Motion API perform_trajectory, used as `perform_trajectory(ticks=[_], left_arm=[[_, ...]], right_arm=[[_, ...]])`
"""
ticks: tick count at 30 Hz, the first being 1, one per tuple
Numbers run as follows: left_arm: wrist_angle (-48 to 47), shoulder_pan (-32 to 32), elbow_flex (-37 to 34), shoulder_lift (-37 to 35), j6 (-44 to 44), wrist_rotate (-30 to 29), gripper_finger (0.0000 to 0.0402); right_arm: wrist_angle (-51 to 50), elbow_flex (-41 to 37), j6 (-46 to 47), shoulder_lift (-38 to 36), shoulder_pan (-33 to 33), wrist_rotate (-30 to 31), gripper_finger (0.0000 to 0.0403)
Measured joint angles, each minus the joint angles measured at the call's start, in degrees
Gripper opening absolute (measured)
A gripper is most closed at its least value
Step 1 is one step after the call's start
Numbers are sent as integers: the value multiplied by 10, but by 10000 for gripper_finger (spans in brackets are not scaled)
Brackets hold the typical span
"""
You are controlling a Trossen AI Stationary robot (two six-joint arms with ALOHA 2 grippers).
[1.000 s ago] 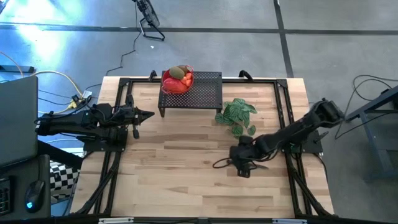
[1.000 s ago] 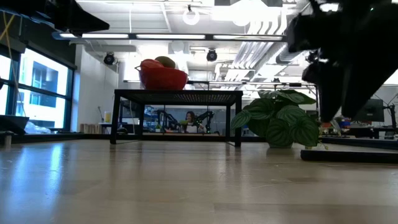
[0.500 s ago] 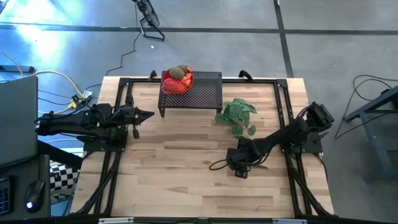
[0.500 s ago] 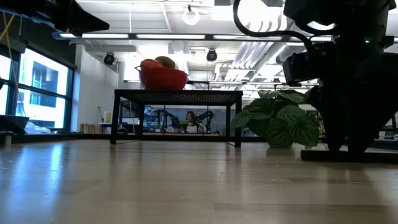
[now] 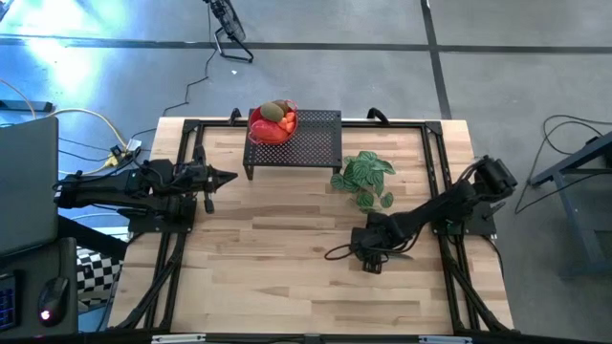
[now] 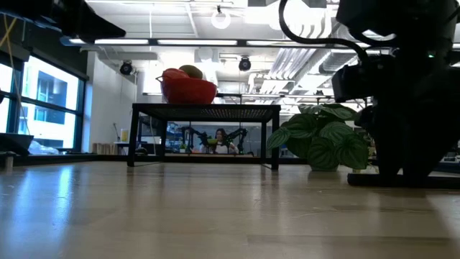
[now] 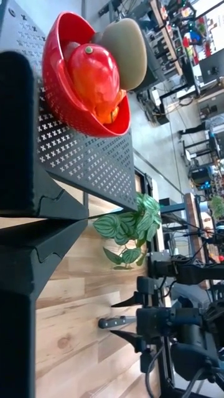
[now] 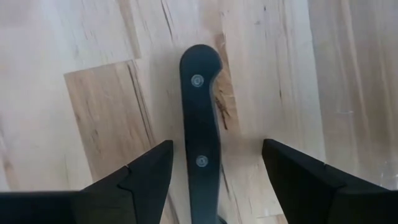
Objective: Pick & Place Fruit
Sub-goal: Put the black knife on the shelf
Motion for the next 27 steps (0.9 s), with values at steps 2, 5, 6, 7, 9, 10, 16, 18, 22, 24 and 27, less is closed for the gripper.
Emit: perform_trajectory(ticks=[2,5,6,7,9,10,16,18,22,24,27], left_arm=[[-3,0,0,0,-3,0,0],[-6,0,0,0,-12,0,0],[-10,0,0,0,-12,0,0],[-14,0,0,0,-13,0,0],[-17,0,0,0,-13,0,0],[-16,0,0,0,-13,0,0],[-16,0,0,0,-13,0,0],[-16,0,0,0,-13,0,0],[-16,0,0,0,-13,0,0],[-16,0,0,0,-13,0,0],[-16,0,0,0,-13,0,0]], right_arm=[[3,-4,3,0,0,1,240],[2,-4,2,-4,0,2,221],[3,-5,1,-4,0,1,212],[3,-5,0,-4,0,1,201],[3,-5,0,-4,-1,3,177],[3,-5,0,-4,-1,4,165],[3,-6,0,-3,-1,1,106],[3,-6,0,-3,-1,1,90],[3,-6,0,-3,-1,-3,68],[3,-6,0,-8,-1,-4,68],[5,-8,1,-20,-1,-10,69]])
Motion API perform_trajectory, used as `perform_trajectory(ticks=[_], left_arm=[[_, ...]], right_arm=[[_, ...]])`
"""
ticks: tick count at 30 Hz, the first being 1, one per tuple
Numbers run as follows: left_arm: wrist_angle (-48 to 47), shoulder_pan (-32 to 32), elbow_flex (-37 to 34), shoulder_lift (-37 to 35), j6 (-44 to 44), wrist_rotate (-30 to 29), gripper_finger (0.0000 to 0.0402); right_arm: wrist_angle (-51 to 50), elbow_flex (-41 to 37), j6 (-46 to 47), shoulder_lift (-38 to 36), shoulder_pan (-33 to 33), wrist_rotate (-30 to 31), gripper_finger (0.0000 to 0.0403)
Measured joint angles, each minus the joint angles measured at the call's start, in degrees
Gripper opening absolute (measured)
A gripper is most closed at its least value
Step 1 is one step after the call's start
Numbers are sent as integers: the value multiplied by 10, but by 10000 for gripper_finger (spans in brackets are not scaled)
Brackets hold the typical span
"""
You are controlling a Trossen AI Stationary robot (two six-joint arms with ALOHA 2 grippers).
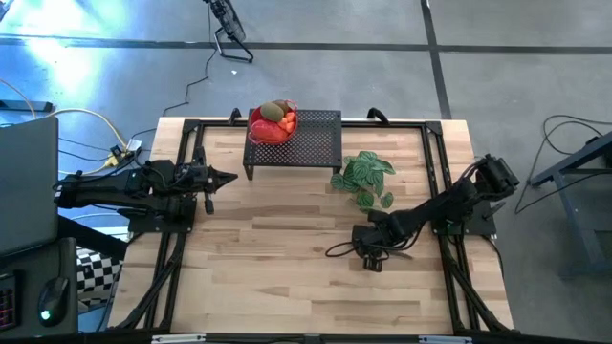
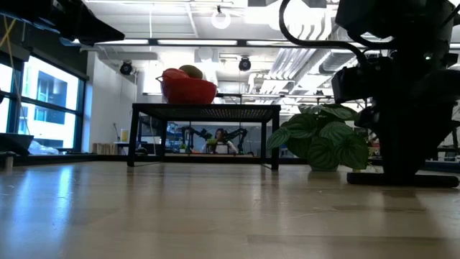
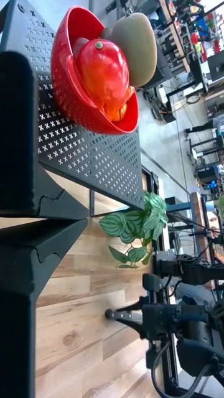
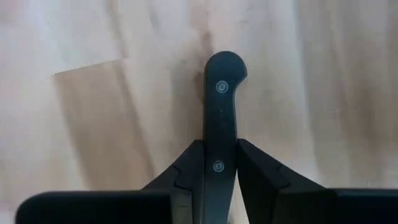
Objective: Pick & Place Fruit
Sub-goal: Put the black knife on the shelf
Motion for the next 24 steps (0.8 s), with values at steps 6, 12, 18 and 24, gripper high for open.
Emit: perform_trajectory(ticks=[6,12,18,24], left_arm=[[0,0,0,0,0,0,0],[0,0,0,0,1,0,0],[0,0,0,0,1,0,0],[0,0,0,0,1,0,0]], right_arm=[[12,0,1,-45,1,-16,68],[31,0,13,-97,-7,8,69],[40,4,43,-146,-34,54,68],[39,43,47,-161,-88,72,68]])
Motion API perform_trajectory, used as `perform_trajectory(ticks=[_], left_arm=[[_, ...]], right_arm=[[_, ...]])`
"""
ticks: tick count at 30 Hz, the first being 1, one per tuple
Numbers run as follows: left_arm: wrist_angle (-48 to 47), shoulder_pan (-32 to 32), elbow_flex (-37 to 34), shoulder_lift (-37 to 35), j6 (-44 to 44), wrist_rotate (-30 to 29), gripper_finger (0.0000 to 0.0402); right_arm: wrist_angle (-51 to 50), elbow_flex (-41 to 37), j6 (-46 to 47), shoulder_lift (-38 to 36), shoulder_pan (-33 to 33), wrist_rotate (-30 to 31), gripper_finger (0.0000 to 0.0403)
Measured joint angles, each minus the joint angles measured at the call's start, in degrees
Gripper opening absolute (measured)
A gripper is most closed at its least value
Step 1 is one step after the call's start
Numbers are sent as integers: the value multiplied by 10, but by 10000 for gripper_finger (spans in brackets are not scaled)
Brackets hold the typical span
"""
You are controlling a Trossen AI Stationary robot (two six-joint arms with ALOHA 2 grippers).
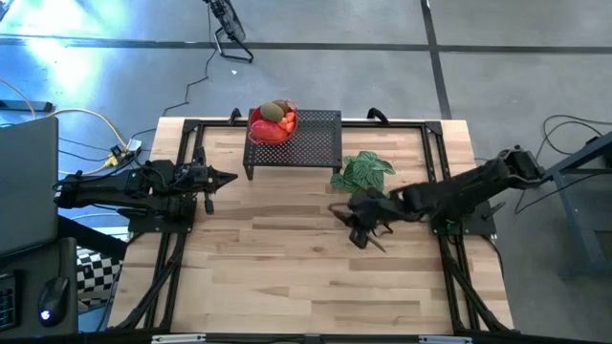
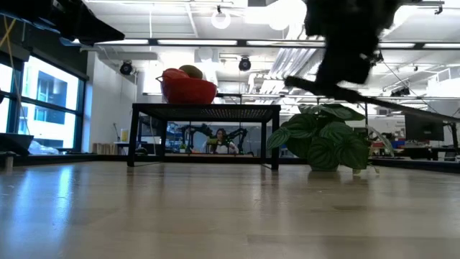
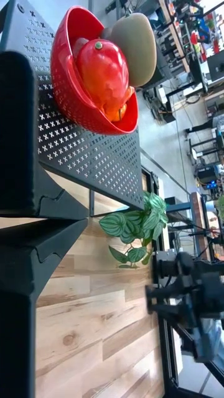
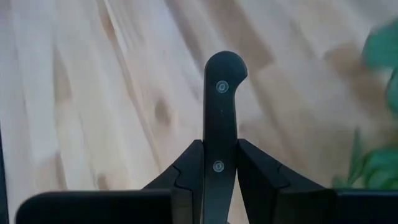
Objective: Pick & Place Fruit
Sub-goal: Put the black knife on the shelf
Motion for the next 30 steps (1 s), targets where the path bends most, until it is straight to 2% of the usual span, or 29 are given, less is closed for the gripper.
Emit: perform_trajectory(ticks=[15,20,30], left_arm=[[0,0,0,0,-3,0,0],[0,0,0,0,1,0,0],[-13,0,0,0,0,0,0]], right_arm=[[-42,203,-79,15,-145,32,68],[-56,257,-80,59,-210,44,68],[-147,426,-80,197,-318,-5,68]])
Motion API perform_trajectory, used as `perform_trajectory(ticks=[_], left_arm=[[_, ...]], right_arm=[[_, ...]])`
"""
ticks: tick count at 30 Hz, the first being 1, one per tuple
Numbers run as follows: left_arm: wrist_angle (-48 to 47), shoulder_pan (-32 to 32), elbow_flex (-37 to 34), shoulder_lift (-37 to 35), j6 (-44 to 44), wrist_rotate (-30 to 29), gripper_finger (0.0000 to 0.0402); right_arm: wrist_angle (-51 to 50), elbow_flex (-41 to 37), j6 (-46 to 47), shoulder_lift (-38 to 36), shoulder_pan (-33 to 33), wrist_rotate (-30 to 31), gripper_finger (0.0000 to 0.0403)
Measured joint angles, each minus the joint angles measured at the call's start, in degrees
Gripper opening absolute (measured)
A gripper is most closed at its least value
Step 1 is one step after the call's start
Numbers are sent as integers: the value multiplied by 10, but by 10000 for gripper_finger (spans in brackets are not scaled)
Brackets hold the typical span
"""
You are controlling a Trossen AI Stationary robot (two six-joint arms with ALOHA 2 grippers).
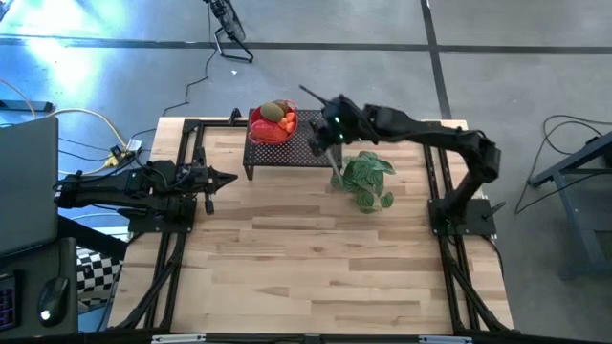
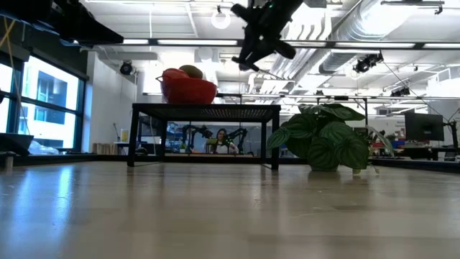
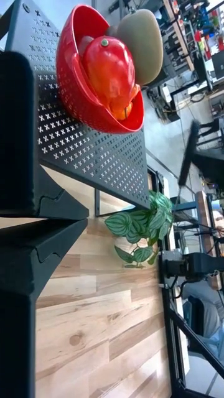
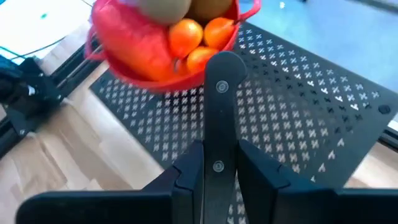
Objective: Pick & Place Fruit
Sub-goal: Put the black knife on the shelf
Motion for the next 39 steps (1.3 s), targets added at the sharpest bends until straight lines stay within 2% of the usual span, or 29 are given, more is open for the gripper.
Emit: perform_trajectory(ticks=[7,11,17,32,39], left_arm=[[0,0,0,0,0,0,0],[0,0,0,0,-2,0,0],[0,0,0,0,-1,0,0],[0,0,0,0,0,0,0],[0,0,0,0,0,0,0]], right_arm=[[-43,105,-4,68,-49,-53,68],[-57,136,-3,89,-72,-57,68],[-67,137,3,101,-102,-68,68],[-60,136,-3,170,-124,-76,68],[-63,136,-17,175,-136,-80,69]])
